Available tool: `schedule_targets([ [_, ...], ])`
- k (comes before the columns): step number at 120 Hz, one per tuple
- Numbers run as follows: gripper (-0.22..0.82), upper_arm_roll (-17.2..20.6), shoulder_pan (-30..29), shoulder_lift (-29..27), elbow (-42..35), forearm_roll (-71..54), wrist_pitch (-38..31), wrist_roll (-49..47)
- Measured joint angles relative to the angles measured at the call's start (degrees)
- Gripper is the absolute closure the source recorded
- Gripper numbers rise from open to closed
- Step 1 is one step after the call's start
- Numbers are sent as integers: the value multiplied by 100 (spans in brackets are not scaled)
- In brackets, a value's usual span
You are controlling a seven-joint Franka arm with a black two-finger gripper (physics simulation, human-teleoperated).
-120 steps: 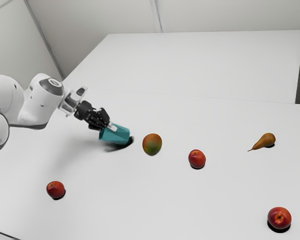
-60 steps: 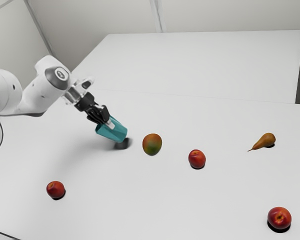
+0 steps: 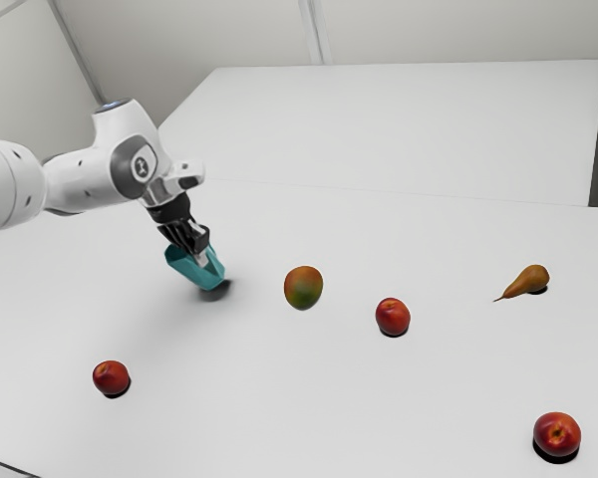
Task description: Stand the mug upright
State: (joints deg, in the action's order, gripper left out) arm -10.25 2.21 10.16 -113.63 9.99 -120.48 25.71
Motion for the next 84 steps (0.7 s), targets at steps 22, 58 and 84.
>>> schedule_targets([
  [22, 79, -73, 217, 1, -77, -475, 10, -404],
  [58, 79, -92, 391, 111, -53, -1014, 65, -883],
  [84, 79, -92, 458, 286, -23, -1325, 83, -1117],
])
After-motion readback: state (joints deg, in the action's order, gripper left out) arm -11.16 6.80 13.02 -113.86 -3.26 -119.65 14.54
